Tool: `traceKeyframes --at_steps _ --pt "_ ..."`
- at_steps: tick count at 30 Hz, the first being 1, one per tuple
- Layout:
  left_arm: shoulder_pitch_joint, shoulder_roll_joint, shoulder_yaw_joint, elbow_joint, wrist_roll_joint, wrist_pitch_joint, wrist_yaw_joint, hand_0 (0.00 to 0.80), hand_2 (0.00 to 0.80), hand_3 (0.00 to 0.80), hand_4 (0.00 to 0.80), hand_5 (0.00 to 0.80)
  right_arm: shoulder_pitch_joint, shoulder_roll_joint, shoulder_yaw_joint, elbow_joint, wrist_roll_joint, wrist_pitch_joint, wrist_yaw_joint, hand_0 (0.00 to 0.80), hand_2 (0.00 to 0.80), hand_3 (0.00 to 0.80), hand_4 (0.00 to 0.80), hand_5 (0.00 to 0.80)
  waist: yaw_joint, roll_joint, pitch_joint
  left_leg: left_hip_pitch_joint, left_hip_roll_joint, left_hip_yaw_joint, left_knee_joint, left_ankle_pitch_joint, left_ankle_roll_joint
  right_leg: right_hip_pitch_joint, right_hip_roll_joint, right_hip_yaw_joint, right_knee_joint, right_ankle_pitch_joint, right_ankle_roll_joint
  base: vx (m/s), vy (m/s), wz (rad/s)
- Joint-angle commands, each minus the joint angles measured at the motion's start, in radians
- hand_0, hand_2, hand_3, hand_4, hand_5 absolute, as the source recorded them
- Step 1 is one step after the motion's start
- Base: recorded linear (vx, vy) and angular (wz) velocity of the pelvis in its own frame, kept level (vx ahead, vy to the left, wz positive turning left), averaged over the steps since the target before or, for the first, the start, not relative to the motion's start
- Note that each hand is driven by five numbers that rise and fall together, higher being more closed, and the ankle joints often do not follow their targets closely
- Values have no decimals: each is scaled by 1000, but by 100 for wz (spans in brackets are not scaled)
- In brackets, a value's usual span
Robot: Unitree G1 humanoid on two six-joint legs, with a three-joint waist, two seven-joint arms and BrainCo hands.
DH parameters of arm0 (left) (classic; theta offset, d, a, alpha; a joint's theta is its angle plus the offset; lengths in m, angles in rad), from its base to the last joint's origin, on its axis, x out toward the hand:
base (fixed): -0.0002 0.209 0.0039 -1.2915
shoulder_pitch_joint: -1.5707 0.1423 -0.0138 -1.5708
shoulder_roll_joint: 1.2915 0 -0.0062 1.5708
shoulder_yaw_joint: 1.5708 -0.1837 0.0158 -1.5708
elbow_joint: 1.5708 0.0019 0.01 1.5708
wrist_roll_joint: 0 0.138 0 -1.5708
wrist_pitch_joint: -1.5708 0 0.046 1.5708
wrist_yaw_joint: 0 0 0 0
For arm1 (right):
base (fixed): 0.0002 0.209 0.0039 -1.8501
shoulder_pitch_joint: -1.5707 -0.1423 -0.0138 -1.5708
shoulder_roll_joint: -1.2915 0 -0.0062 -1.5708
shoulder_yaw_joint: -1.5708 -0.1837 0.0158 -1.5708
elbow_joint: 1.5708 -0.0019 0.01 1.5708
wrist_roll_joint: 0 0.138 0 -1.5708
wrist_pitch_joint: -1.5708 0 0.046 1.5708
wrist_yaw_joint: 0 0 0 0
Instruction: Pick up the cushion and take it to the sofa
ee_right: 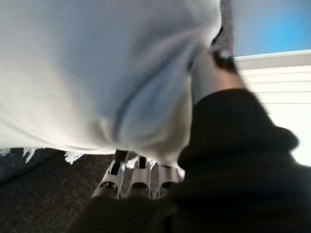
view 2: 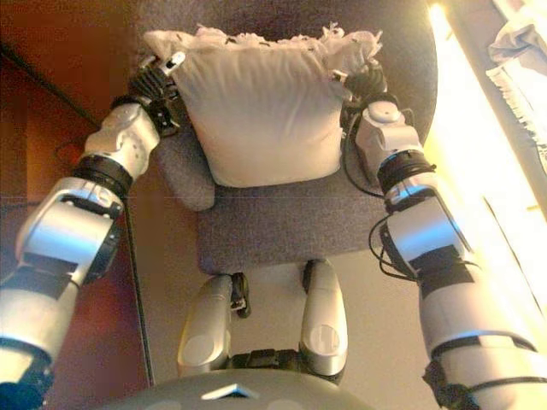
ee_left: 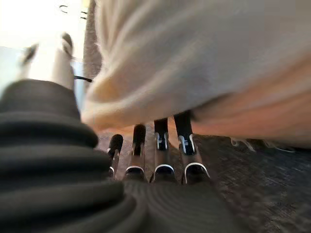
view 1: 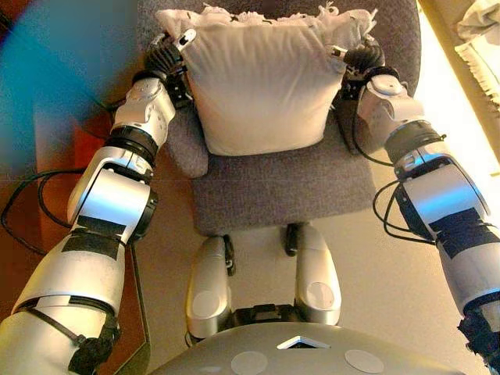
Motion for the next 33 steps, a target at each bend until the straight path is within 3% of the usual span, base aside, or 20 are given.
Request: traceKeyframes --at_steps 1,14,20,22,26,30,33 --pt "-89 34 -11 10 22 -49 6 0 0 0 0 0 -104 4 7 48 13 -53 -1 0 0 0 0 0 35 8 -55 14 21 0 -77 20 -60 64 -28 50 -65 -6 66 -31 7 2" --pt "-107 199 -5 70 70 -80 86 0 0 0 0 0 -70 -101 -17 47 16 -33 -9 0 0 0 0 0 30 5 -108 108 17 1 -188 67 -72 151 -29 45 -169 20 74 54 9 -1" --pt "-78 235 26 11 -16 -114 39 0 0 0 0 0 -46 -119 -52 23 18 -97 -53 0 0 0 0 0 35 4 -159 206 14 -6 -353 141 -78 262 -10 19 -347 63 69 63 -1 -2" --pt "-39 228 37 -50 -27 -124 32 0 0 0 0 0 -20 -126 -57 -14 27 -106 -49 0 0 0 0 0 35 3 -177 237 10 -10 -401 158 -78 297 1 12 -395 72 67 32 13 2" --pt "156 202 94 -284 -64 -128 17 0 0 0 0 0 159 -153 -88 -229 44 -92 -47 0 0 0 0 0 31 0 -240 339 -1 7 -540 199 -77 404 39 -6 -527 96 63 125 54 6" --pt "429 91 194 -518 -47 -174 -8 0 0 0 0 0 451 -97 -163 -533 4 -118 -48 0 0 0 0 0 20 -1 -287 427 -13 26 -637 212 -65 488 76 -5 -611 110 56 77 53 -3" --pt "677 -13 257 -734 19 -197 -49 0 0 0 0 0 715 -18 -235 -743 -69 -135 37 0 0 0 0 0 12 -4 -305 481 -20 45 -699 219 -50 534 102 -7 -663 121 51 -6 47 -4"
